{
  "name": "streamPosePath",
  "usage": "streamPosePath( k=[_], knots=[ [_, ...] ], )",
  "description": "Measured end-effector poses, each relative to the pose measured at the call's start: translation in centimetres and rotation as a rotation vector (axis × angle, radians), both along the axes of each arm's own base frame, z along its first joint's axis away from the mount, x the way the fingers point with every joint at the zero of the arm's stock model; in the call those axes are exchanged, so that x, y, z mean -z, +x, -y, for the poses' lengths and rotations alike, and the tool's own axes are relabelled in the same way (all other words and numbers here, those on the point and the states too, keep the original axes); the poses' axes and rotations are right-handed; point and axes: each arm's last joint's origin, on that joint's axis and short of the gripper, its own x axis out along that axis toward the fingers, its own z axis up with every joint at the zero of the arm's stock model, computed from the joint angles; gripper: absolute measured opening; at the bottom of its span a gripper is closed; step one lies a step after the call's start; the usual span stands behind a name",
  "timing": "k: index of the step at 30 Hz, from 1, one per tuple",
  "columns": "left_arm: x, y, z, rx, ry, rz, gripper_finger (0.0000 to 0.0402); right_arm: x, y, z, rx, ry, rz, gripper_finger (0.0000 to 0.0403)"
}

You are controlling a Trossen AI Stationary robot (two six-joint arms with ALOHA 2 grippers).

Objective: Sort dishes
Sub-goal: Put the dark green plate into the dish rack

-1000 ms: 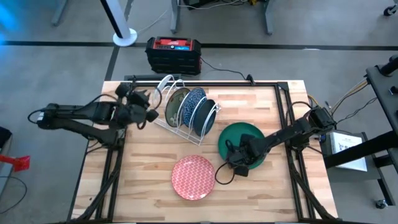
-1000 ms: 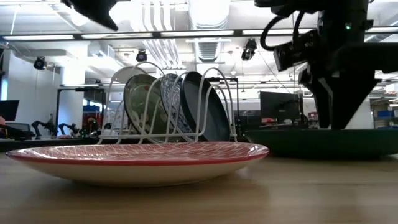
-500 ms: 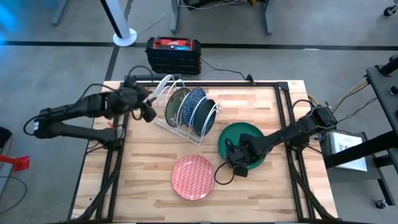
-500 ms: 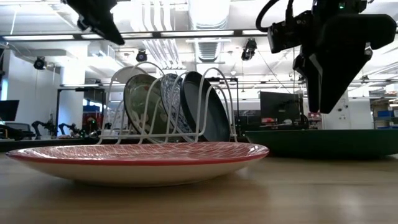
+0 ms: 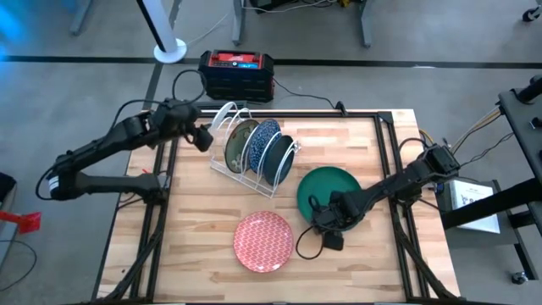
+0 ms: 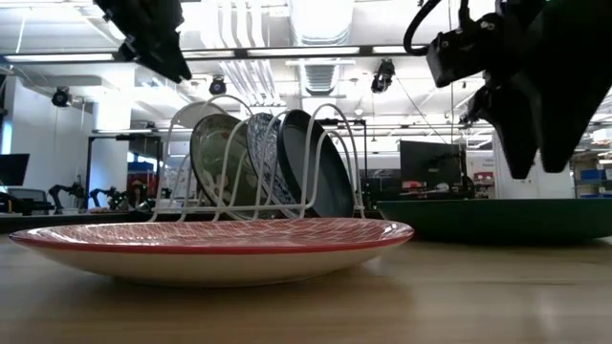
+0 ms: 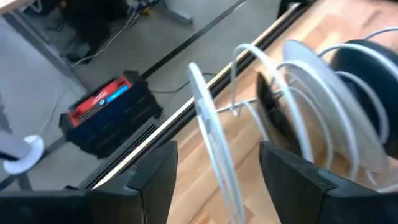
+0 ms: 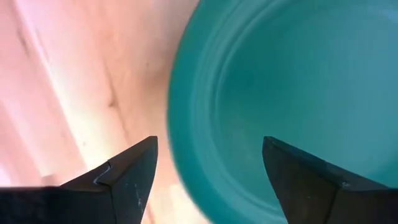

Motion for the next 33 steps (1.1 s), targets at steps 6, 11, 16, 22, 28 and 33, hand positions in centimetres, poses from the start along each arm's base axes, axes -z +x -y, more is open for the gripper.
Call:
streamPosePath(
  k=[6, 11, 16, 22, 28, 33],
  knots=[
    [0.9, 1.0, -1.1, -0.022, -0.028, -0.055, 0.0215, 0.0, -0.4, -0.8, 0.008, 0.055, -0.032, 0.0286],
    [1.9, 2.1, -1.7, -0.019, -0.05, -0.107, 0.0215, 0.0, -0.6, -1.1, 0.033, 0.077, -0.047, 0.028],
    [2.4, 2.6, -2.1, -0.019, -0.053, -0.141, 0.0215, 0.0, -0.6, -1.2, 0.045, 0.078, -0.049, 0.0279],
    [2.7, 3.0, -2.4, -0.02, -0.056, -0.148, 0.0214, 0.2, -0.7, -1.0, 0.054, 0.039, -0.031, 0.0282],
    [3.5, 3.3, -2.7, -0.025, -0.067, -0.18, 0.021, 0.9, -1.0, -1.1, 0.056, 0.037, -0.035, 0.027],
    [4.7, 3.2, -3.1, -0.045, -0.09, -0.205, 0.0193, 1.2, -1.2, -1.6, 0.035, 0.042, -0.025, 0.0261]
  ],
)
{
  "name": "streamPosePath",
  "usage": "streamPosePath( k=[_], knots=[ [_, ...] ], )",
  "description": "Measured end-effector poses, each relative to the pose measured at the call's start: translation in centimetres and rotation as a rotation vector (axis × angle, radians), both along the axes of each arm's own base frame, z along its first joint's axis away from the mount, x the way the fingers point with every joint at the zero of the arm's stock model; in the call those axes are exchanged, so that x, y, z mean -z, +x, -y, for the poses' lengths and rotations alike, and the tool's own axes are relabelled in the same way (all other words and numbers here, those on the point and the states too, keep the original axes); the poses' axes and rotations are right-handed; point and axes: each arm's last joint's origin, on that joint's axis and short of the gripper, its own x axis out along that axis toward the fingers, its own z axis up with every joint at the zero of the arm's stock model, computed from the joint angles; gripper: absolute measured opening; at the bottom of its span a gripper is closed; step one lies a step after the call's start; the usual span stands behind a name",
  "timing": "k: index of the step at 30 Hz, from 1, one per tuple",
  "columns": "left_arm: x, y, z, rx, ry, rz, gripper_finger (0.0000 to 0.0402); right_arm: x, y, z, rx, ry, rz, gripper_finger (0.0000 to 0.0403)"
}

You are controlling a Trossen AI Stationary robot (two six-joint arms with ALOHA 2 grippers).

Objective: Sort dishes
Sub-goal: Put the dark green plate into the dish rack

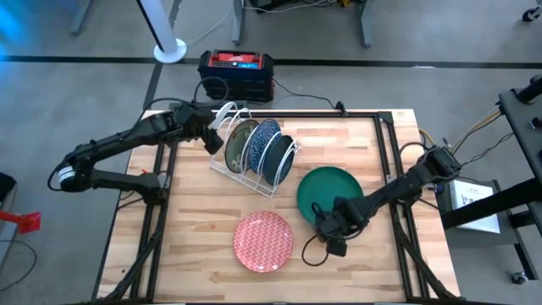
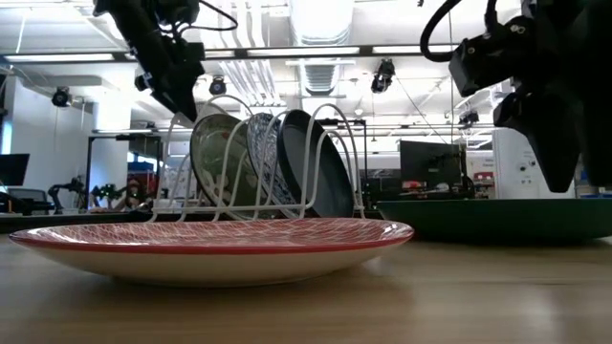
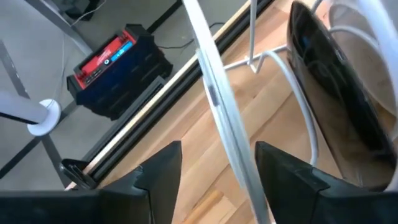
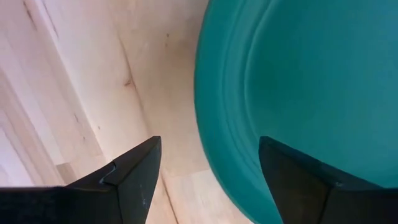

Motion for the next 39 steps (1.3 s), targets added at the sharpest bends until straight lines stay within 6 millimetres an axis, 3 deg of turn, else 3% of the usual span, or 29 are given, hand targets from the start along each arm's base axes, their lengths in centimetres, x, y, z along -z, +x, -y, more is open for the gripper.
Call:
streamPosePath(
  k=[15, 29, 39],
  knots=[
    [0.3, 0.1, 0.4, 0.063, -0.104, 0.058, 0.0155, 0.1, -0.5, -1.2, -0.022, -0.131, 0.088, 0.0205],
    [1.4, 0.0, 1.3, 0.064, -0.173, 0.013, 0.0155, 2.6, -1.2, -0.8, -0.026, -0.122, 0.117, 0.0172],
    [0.8, -0.3, 1.4, 0.075, -0.123, 0.034, 0.0155, 3.1, -1.4, -0.6, -0.029, -0.137, 0.123, 0.0074]
  ],
)
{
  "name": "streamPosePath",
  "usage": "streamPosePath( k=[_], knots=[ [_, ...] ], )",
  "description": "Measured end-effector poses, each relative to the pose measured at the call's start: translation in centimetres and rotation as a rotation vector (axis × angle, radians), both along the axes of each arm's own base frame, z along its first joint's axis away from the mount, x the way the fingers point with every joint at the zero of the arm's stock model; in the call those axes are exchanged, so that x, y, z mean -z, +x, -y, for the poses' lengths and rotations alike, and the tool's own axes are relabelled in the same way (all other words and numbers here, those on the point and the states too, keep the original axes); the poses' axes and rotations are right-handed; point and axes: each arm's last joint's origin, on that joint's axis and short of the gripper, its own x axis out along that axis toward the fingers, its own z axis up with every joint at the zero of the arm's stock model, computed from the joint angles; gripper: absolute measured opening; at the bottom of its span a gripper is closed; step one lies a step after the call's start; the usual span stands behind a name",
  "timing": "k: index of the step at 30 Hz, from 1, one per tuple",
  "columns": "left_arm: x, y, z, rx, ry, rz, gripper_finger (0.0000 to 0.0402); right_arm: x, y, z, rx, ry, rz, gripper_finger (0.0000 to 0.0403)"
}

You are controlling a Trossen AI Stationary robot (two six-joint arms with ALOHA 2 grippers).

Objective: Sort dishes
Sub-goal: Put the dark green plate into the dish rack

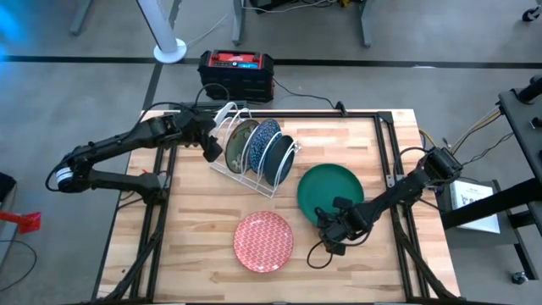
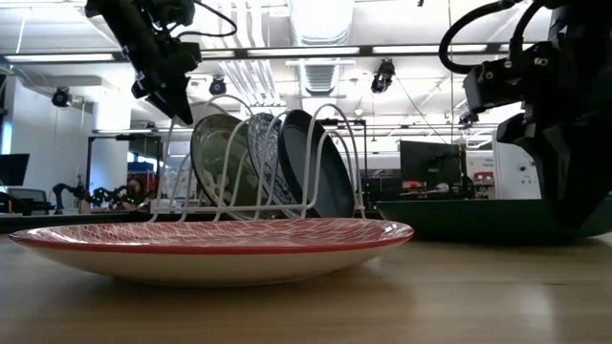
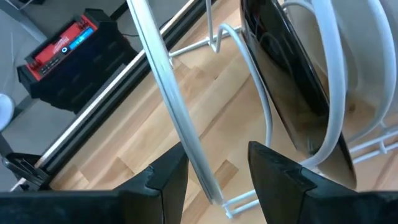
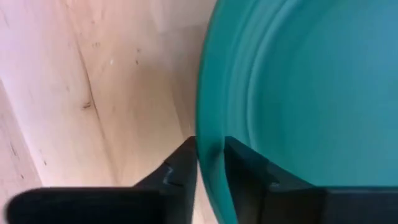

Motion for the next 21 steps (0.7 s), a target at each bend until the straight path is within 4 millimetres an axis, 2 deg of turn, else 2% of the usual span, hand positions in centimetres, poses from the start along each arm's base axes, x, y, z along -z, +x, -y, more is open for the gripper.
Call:
streamPosePath(
  k=[6, 16, 21],
  knots=[
    [0.6, 0.1, -0.1, 0.041, 0.029, -0.043, 0.0155, 0.0, 0.1, 0.0, -0.01, -0.013, 0.018, 0.001],
    [0.4, 0.4, -0.4, 0.072, 0.084, -0.027, 0.0155, 0.0, 0.1, 0.0, 0.005, 0.001, 0.016, 0.0002],
    [1.1, 0.5, -0.4, 0.052, 0.065, -0.027, 0.0152, 0.0, 0.1, -0.1, 0.008, 0.007, 0.017, 0.0001]
  ],
)
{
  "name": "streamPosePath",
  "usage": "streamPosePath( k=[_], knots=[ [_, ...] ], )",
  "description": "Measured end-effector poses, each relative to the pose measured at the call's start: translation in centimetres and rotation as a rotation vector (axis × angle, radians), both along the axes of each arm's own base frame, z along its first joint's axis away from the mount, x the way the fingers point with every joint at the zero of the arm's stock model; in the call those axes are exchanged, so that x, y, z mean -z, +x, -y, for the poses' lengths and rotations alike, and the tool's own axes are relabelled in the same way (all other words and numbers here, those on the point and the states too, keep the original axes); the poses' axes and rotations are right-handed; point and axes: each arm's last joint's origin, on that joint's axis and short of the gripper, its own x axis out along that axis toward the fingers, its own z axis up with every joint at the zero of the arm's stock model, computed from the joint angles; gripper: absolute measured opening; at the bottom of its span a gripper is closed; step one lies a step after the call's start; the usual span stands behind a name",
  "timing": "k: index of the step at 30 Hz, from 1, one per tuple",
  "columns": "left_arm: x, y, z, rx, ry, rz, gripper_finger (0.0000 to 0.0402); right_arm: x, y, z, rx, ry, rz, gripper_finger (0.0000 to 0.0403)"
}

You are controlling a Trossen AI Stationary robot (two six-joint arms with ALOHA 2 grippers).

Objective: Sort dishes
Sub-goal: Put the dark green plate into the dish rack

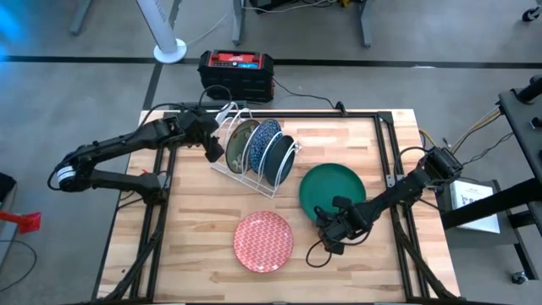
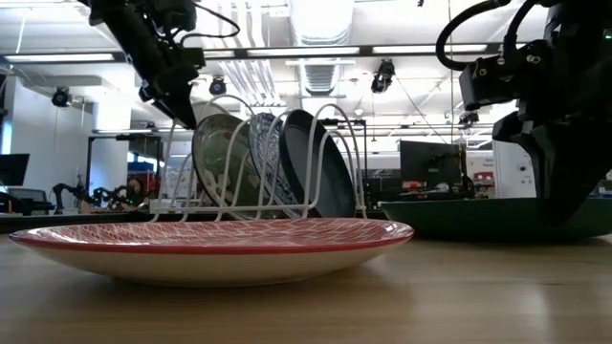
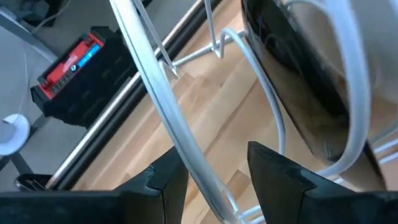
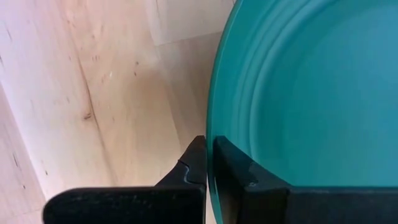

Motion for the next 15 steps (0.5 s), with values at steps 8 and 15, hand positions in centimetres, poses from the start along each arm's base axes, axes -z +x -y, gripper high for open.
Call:
streamPosePath(
  k=[8, 15],
  knots=[
    [0.41, 0.03, -0.05, -0.059, -0.032, 0.013, 0.0048, 0.0, 0.02, -0.06, 0.004, 0.006, 0.003, 0.0001],
    [0.38, 0.03, 0.13, -0.088, -0.074, 0.053, 0.0009, -0.01, -0.14, -0.43, 0.029, 0.013, 0.012, 0.0]
  ],
)
